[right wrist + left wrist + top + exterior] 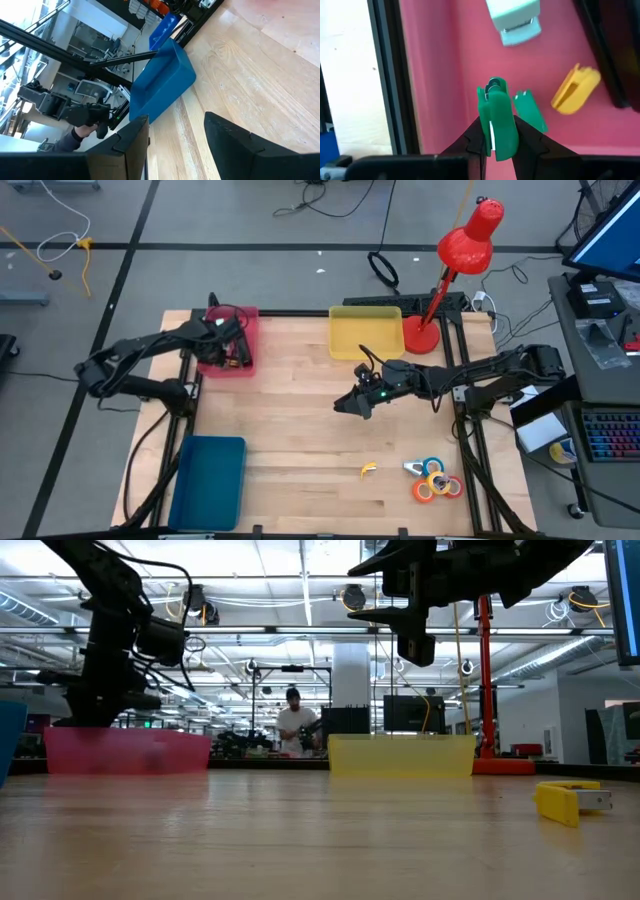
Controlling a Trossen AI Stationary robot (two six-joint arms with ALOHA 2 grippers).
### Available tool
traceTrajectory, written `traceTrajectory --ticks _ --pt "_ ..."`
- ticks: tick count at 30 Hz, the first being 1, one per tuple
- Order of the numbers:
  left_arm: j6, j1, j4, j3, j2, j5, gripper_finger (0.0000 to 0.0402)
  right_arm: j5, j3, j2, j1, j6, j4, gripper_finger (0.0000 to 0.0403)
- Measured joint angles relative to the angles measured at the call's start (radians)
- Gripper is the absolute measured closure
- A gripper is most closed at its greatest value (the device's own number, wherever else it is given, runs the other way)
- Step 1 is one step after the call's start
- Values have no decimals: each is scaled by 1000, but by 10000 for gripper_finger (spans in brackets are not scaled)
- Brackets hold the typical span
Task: Pick and place Stapler, Stapler remover, tape
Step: Put the green stapler into the red bin
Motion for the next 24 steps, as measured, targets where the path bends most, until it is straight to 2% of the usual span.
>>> traceTrajectory --ticks 11,24 --pt "23 70 23 0 141 25 331 0 0 0 0 0 0 222" --pt "55 72 62 0 148 36 321 0 0 0 0 1 0 227"
